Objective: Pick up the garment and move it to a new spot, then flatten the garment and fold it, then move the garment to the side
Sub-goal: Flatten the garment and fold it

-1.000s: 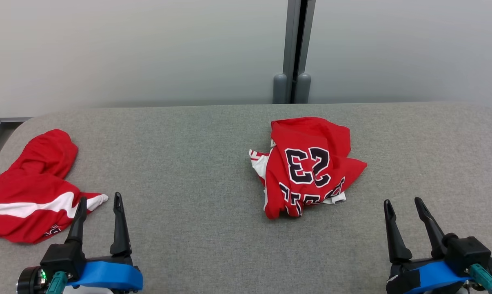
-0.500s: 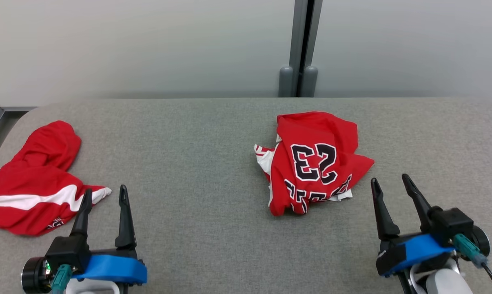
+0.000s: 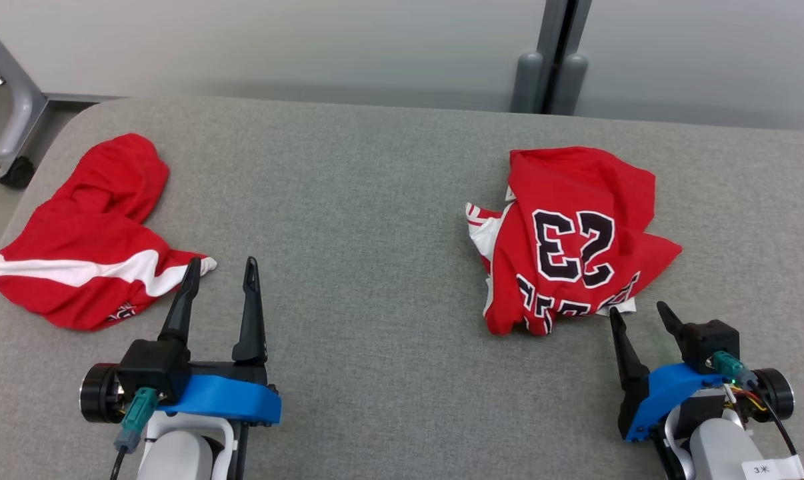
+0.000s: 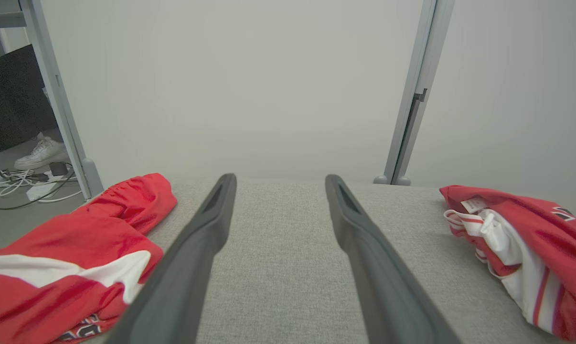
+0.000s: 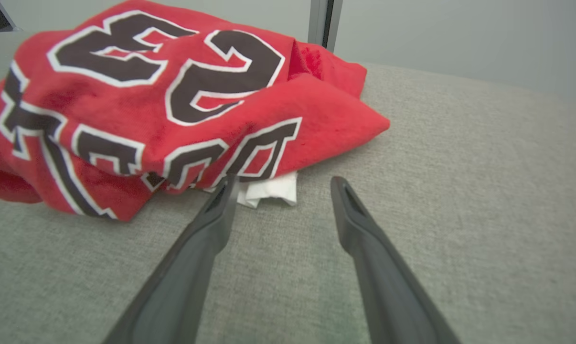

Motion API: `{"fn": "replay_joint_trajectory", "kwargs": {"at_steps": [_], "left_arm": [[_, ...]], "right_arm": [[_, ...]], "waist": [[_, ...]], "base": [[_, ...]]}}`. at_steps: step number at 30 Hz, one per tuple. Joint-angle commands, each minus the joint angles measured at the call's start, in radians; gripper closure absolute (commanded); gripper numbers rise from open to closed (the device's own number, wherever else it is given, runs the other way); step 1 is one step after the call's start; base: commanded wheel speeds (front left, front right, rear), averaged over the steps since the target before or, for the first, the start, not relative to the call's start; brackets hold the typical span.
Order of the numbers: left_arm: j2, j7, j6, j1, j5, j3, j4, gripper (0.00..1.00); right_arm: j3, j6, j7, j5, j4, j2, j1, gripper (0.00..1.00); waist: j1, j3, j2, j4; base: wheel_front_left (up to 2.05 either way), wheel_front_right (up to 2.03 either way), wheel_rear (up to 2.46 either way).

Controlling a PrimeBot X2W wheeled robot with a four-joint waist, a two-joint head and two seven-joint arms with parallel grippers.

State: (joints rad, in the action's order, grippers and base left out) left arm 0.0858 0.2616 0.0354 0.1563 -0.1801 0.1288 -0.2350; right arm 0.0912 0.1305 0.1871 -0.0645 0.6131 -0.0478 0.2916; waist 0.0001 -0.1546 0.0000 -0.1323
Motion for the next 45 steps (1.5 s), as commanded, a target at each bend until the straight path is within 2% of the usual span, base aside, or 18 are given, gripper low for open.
{"fn": "replay_joint_trajectory", "kwargs": {"at_steps": [1, 11, 12, 13, 14, 18, 22, 33, 39, 45], "left_arm": [[-0.006, 0.005, 0.005, 0.021, 0.004, -0.001, -0.005, 0.0], [-0.019, 0.005, 0.019, 0.052, 0.017, -0.008, -0.022, 0.0], [-0.02, 0.005, 0.019, 0.052, 0.018, -0.01, -0.024, 0.0], [-0.021, 0.005, 0.019, 0.05, 0.019, -0.012, -0.026, 0.0], [-0.022, 0.005, 0.018, 0.045, 0.02, -0.015, -0.028, 0.0], [-0.024, 0.005, 0.019, 0.02, 0.024, -0.031, -0.031, 0.0], [-0.026, 0.005, 0.025, 0.006, 0.027, -0.038, -0.032, 0.0], [-0.03, 0.005, 0.033, -0.026, 0.032, -0.045, -0.032, 0.0], [-0.031, 0.005, 0.034, -0.031, 0.031, -0.049, -0.029, 0.0], [-0.033, 0.005, 0.031, -0.037, 0.024, -0.057, -0.021, 0.0]], "right_arm": [[0.011, 0.0, 0.011, -0.01, 0.034, -0.004, 0.036, 0.0], [0.055, 0.0, 0.022, -0.045, 0.301, -0.004, 0.169, 0.0], [0.056, 0.0, 0.027, -0.034, 0.326, -0.004, 0.177, 0.36], [0.062, 0.0, 0.034, -0.035, 0.344, -0.004, 0.185, 0.86], [0.066, 0.0, 0.039, -0.036, 0.358, -0.004, 0.19, 1.0], [0.098, 0.0, 0.065, -0.055, 0.371, -0.015, 0.201, 1.0], [0.131, 0.0, 0.078, -0.065, 0.318, -0.044, 0.185, 1.0], [0.155, 0.0, 0.079, -0.04, -0.006, -0.148, 0.089, 1.0], [0.06, 0.0, 0.071, -0.031, -0.125, -0.119, 0.074, 1.0], [-0.174, 0.0, 0.036, -0.008, -0.224, -0.051, 0.042, 1.0]], "waist": [[-0.0001, -0.027, 0.0, -0.025], [-0.0001, -0.047, 0.0, -0.055], [-0.0001, -0.045, 0.0, -0.055], [-0.0001, -0.041, 0.0, -0.053], [-0.0001, -0.037, 0.0, -0.05], [-0.0001, -0.011, 0.0, -0.026], [-0.0001, 0.021, 0.0, 0.001], [-0.0001, 0.067, 0.0, 0.03], [-0.0001, 0.076, 0.0, 0.027], [-0.0001, 0.076, 0.0, 0.019]], "base": [[0.0, 0.0, 0.0], [0.0, 0.0, 0.0], [0.0, 0.0, 0.0], [0.0, 0.0, 0.0], [0.0, 0.0, 0.0], [0.0, 0.0, 0.0], [0.0, 0.0, 0.0], [0.0, 0.0, 0.0], [0.0, 0.0, 0.0], [0.0, 0.0, 0.0]]}}
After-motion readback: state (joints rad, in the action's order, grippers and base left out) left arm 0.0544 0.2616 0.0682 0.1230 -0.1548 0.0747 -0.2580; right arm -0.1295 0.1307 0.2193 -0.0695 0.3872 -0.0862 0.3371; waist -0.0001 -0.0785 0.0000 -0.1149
